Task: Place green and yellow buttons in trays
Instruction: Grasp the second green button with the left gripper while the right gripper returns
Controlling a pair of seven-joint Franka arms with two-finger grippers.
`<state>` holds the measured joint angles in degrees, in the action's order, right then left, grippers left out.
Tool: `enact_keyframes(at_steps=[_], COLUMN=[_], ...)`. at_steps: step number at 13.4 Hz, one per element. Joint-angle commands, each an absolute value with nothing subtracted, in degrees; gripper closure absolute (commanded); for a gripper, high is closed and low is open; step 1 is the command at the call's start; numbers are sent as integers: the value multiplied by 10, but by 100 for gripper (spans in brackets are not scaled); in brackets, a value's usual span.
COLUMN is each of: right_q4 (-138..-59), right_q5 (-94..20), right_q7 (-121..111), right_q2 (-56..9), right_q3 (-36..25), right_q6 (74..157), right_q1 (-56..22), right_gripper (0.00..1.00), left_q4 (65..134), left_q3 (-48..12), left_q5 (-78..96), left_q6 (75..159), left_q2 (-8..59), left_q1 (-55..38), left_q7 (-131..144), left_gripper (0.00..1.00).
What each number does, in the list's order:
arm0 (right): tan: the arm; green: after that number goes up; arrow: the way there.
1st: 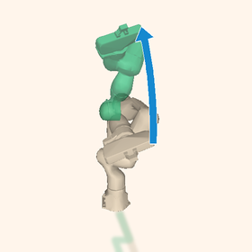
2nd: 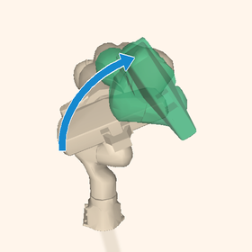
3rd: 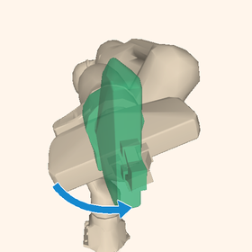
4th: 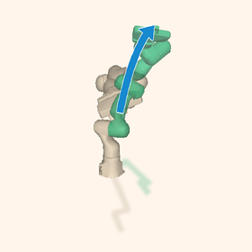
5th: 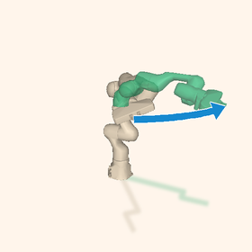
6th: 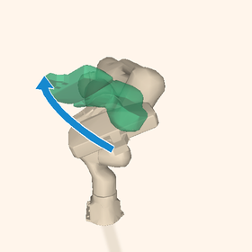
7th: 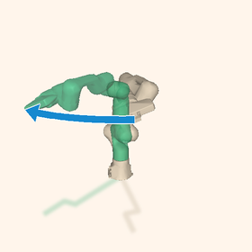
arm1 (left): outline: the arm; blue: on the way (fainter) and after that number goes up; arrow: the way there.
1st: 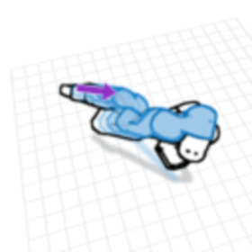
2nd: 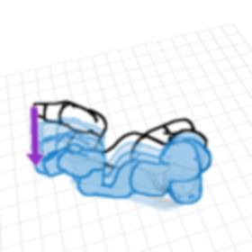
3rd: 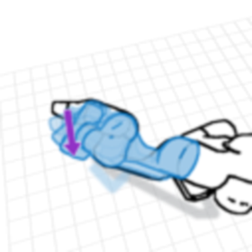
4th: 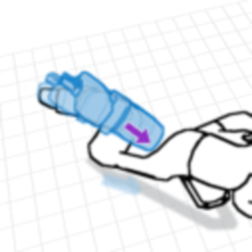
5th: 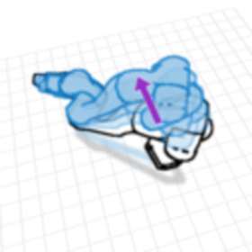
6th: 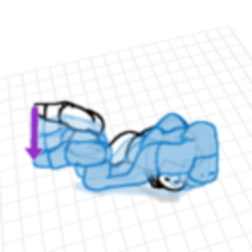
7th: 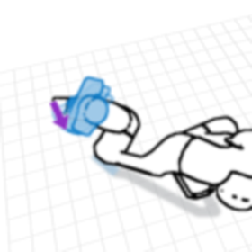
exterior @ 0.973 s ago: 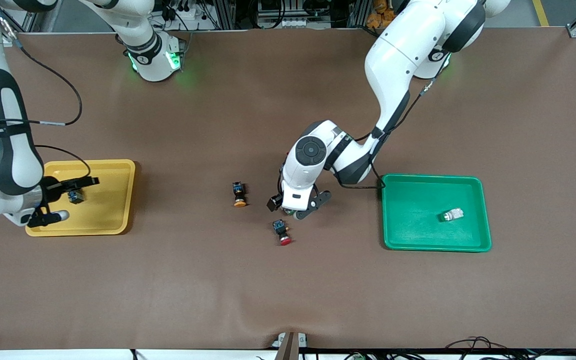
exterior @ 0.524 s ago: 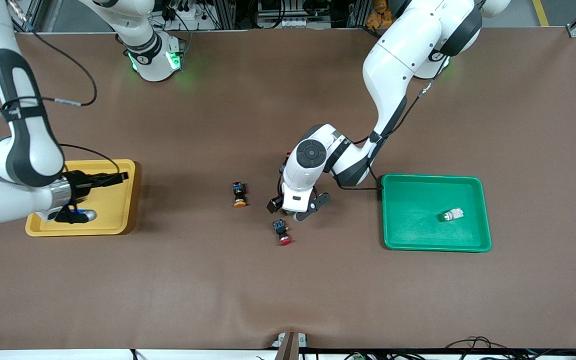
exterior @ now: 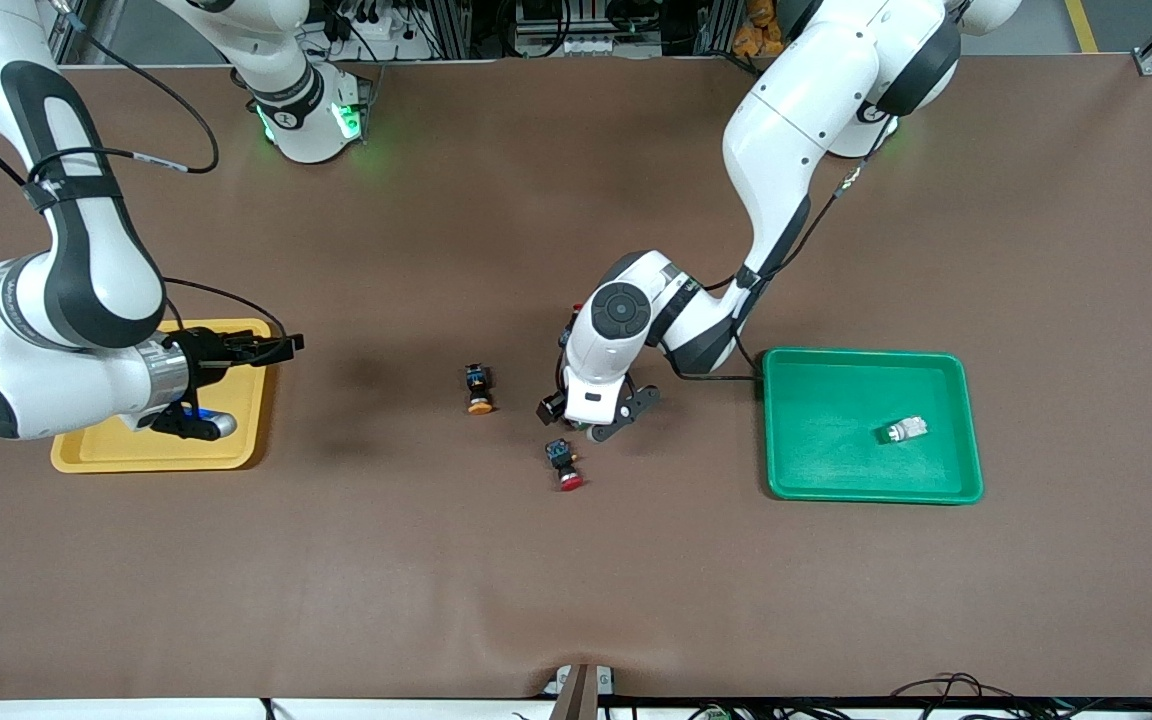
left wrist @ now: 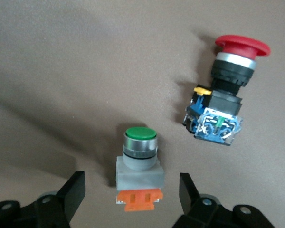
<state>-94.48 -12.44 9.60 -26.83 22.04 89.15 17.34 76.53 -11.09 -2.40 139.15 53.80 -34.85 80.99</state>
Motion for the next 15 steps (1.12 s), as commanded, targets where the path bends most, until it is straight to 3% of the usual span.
enact_keyframes(at_steps=[1,2,3,5,6,9,15], right_q4=[-951,-951,-951,-951,-952,-960,-986], right_q5=[-134,-139,-150,-153,-154,-153,-105], right_q7=[138,148,168,212,230,311,342], right_q2=[-258,-258,-258,-258,-258,-260,-281], right_q3=[241,248,257,272,279,292,287], right_q6=[893,895,897,909,918,990,1156], right_q1=[175,175,175,170,164,119,22], right_gripper=[0,0,0,0,0,0,0], left_q4=[746,746,746,744,744,750,766], left_q3=[-106,-106,-106,-106,-106,-98,-96], left_q5=[-24,-24,-24,-23,-23,-31,-34], left_q6=[1393,1393,1393,1393,1393,1383,1225], left_q2=[550,551,551,549,547,507,384], left_q1=[-357,-357,-356,-353,-352,-346,-264], left_q7=[815,814,811,814,812,804,648], left_gripper=[16,25,41,84,98,100,100])
